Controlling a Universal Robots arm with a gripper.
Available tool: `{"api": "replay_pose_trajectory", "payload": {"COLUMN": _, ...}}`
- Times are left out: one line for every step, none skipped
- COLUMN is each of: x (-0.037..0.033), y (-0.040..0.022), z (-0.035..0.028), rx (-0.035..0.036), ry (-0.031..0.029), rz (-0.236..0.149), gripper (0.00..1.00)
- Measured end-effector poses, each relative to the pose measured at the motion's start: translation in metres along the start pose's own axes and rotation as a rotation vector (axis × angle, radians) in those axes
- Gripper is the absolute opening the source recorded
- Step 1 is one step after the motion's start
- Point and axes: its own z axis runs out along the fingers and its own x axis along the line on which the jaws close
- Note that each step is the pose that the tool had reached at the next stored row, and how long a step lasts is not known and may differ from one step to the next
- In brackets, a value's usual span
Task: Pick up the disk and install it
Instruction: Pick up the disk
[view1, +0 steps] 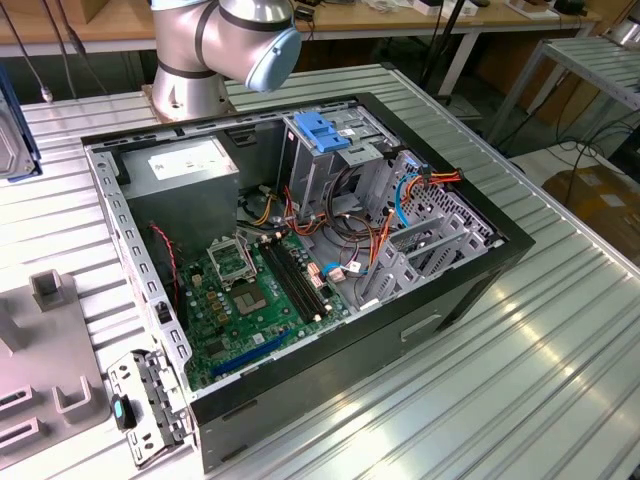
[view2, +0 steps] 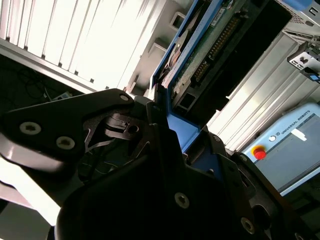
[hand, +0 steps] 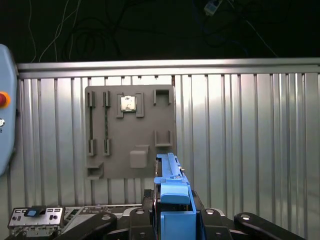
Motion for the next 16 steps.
{"api": "replay_pose_trajectory", "payload": {"x": 0.0, "y": -0.0004, "z": 0.0, "rx": 0.0, "ry": 0.0, "rz": 0.0, "gripper": 0.37}}
{"api": "replay_pose_trajectory", "payload": {"x": 0.0, "y": -0.0009, "z": 0.0, "rx": 0.0, "ry": 0.0, "rz": 0.0, "gripper": 0.37}}
{"api": "replay_pose_trajectory", "payload": {"x": 0.0, "y": -0.0014, "z": -0.0001, "rx": -0.0001, "ry": 0.0001, "rz": 0.0, "gripper": 0.37}}
{"api": "replay_pose_trajectory", "payload": {"x": 0.0, "y": -0.0019, "z": 0.0, "rx": 0.0, "ry": 0.0, "rz": 0.0, "gripper": 0.37}}
{"api": "replay_pose_trajectory", "payload": {"x": -0.0001, "y": -0.0026, "z": -0.0001, "rx": -0.0001, "ry": 0.0001, "rz": 0.0, "gripper": 0.37}}
{"api": "replay_pose_trajectory", "payload": {"x": -0.0001, "y": -0.0031, "z": 0.0, "rx": 0.0, "ry": 0.0001, "rz": 0.0, "gripper": 0.37}}
{"api": "replay_pose_trajectory", "payload": {"x": -0.0001, "y": -0.0037, "z": 0.0, "rx": 0.0, "ry": 0.0, "rz": 0.0, "gripper": 0.37}}
{"api": "replay_pose_trajectory", "payload": {"x": -0.0001, "y": -0.0042, "z": 0.0, "rx": 0.0, "ry": 0.0, "rz": 0.0, "gripper": 0.37}}
{"api": "replay_pose_trajectory", "payload": {"x": -0.0001, "y": -0.0051, "z": -0.0001, "rx": 0.0, "ry": 0.0, "rz": 0.0, "gripper": 0.37}}
{"api": "replay_pose_trajectory", "payload": {"x": -0.0002, "y": -0.0056, "z": 0.0, "rx": 0.0, "ry": 0.0, "rz": 0.0, "gripper": 0.37}}
{"api": "replay_pose_trajectory", "payload": {"x": -0.0002, "y": -0.0064, "z": -0.0001, "rx": 0.0, "ry": 0.0, "rz": 0.0, "gripper": 0.37}}
{"api": "replay_pose_trajectory", "payload": {"x": -0.0002, "y": -0.007, "z": -0.0001, "rx": -0.0001, "ry": 0.0, "rz": 0.0, "gripper": 0.37}}
{"api": "replay_pose_trajectory", "payload": {"x": -0.0002, "y": -0.0076, "z": -0.0001, "rx": 0.0, "ry": 0.0001, "rz": 0.0, "gripper": 0.37}}
{"api": "replay_pose_trajectory", "payload": {"x": -0.0002, "y": -0.0081, "z": 0.0, "rx": 0.0, "ry": 0.0, "rz": 0.0, "gripper": 0.37}}
{"api": "replay_pose_trajectory", "payload": {"x": -0.0003, "y": -0.0087, "z": -0.0001, "rx": 0.0, "ry": 0.0, "rz": 0.0, "gripper": 0.37}}
{"api": "replay_pose_trajectory", "payload": {"x": -0.0003, "y": -0.0092, "z": -0.0001, "rx": 0.0, "ry": 0.0, "rz": 0.0, "gripper": 0.37}}
